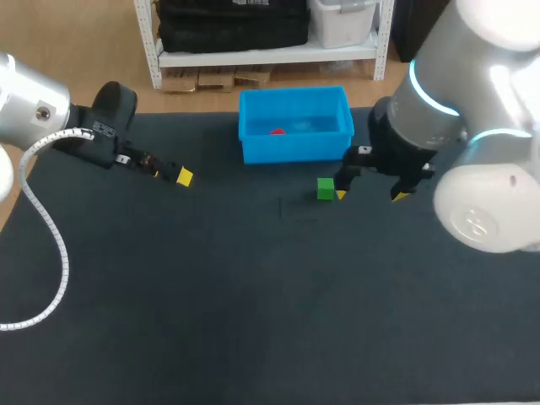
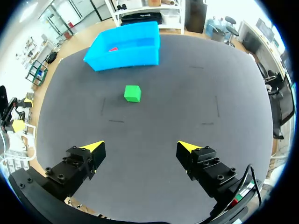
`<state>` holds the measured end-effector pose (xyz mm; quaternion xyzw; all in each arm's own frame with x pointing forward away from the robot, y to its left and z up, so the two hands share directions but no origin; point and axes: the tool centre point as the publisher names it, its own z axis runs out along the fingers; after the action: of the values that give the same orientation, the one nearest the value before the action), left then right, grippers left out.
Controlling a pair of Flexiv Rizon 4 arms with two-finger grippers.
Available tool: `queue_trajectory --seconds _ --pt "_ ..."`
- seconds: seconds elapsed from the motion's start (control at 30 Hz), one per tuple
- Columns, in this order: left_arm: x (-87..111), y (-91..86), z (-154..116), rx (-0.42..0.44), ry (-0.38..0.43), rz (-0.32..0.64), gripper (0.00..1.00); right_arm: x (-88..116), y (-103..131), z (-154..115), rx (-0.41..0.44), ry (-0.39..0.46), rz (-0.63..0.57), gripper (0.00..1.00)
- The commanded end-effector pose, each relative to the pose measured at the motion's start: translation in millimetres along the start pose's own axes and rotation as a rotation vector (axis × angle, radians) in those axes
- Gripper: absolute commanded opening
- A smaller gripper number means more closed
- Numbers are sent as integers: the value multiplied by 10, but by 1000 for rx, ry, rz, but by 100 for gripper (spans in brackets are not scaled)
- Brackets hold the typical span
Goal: Use the left arm to pick the red cube and place it into the blue plastic box first, then use the right arm to grasp the green cube and put it into the same blue plastic box after the first action is fully finished.
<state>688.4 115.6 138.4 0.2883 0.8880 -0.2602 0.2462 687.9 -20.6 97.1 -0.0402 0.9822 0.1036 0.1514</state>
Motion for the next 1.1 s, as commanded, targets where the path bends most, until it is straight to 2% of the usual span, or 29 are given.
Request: queue_trajectory --seconds 0.03,0.23,0.53,1.1 --pt "13 8 -4 4 -6 3 100 -197 194 127 50 49 -4 100" --pt "13 8 -4 4 -6 3 100 -334 338 254 76 40 -24 100" --pt "13 8 -4 4 -6 3 100 -530 231 533 131 18 20 100" --pt "13 8 -4 4 -6 3 100 -862 210 930 172 20 -5 100"
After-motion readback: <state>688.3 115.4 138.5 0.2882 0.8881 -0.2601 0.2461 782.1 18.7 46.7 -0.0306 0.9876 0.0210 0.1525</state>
